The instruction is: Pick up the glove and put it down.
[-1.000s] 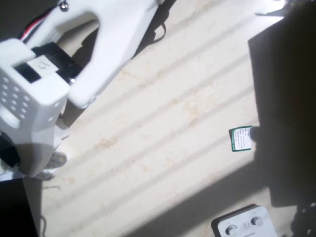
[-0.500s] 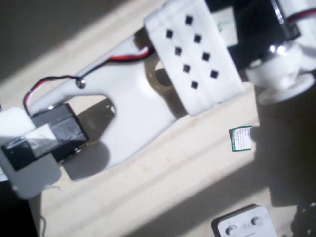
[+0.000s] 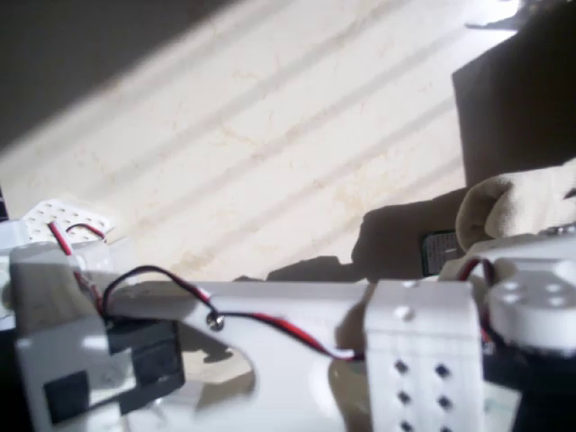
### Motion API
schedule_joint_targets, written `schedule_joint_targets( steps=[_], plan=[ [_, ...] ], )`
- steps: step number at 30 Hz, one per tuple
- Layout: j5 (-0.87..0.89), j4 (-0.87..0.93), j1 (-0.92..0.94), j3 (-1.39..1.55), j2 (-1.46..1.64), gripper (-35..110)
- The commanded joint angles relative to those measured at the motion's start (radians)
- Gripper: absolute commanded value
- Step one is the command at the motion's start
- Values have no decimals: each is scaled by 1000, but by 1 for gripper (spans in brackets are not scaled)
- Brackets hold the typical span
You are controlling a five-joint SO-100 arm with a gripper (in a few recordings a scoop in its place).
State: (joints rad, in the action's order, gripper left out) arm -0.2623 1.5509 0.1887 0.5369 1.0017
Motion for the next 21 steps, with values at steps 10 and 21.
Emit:
schedule_joint_targets(
  steps=[10, 21],
  plan=[
    [-52, 2, 146, 92, -48, 0],
    [-52, -101, 155, 103, -169, 0]
  ],
)
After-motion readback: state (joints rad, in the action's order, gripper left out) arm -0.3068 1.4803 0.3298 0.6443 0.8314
